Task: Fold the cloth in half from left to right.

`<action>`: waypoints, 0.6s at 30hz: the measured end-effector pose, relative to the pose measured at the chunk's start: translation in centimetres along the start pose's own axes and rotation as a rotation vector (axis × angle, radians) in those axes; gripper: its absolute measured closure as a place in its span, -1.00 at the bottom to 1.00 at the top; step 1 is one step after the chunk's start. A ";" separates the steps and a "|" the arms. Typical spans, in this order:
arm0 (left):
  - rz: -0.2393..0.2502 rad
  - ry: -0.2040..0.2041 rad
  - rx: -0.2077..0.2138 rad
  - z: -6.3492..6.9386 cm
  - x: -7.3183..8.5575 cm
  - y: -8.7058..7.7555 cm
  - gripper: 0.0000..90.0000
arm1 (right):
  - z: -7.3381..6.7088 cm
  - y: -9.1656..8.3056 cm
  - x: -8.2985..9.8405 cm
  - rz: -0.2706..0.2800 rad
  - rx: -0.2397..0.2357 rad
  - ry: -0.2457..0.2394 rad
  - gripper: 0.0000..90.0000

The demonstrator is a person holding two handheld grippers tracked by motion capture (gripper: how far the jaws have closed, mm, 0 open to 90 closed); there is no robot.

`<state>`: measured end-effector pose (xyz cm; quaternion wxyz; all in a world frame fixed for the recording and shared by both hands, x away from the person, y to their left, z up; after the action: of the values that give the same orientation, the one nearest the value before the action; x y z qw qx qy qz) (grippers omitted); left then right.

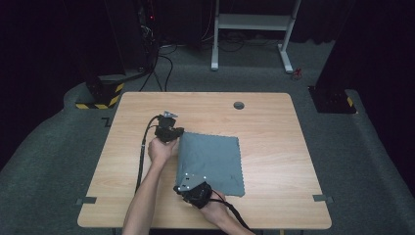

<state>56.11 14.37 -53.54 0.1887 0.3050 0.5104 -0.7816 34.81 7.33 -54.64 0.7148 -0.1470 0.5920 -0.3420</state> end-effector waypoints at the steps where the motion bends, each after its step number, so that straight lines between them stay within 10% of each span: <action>1: 0.000 0.008 -0.007 0.0 0.0 -0.1 0.98 | 0.0 -0.1 -0.1 0.006 0.000 0.000 1.00; 18: -0.027 0.148 0.030 7.1 -0.1 3.5 0.98 | 1.0 -4.5 5.8 0.000 0.071 0.096 1.00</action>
<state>56.26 6.44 -53.75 0.1355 0.3578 0.5153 -0.7668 34.76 0.08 -55.94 0.6902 -0.1052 0.6133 -0.3695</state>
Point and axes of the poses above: each handheld gripper's, and its own axes: y roughly forward along the jaws, x roughly out of its underside, z roughly to its right, the point moved 9 cm from there along y, roughly forward along the jaws, and after that the axes turned 14 degrees about -y, right-handed, at the moved point
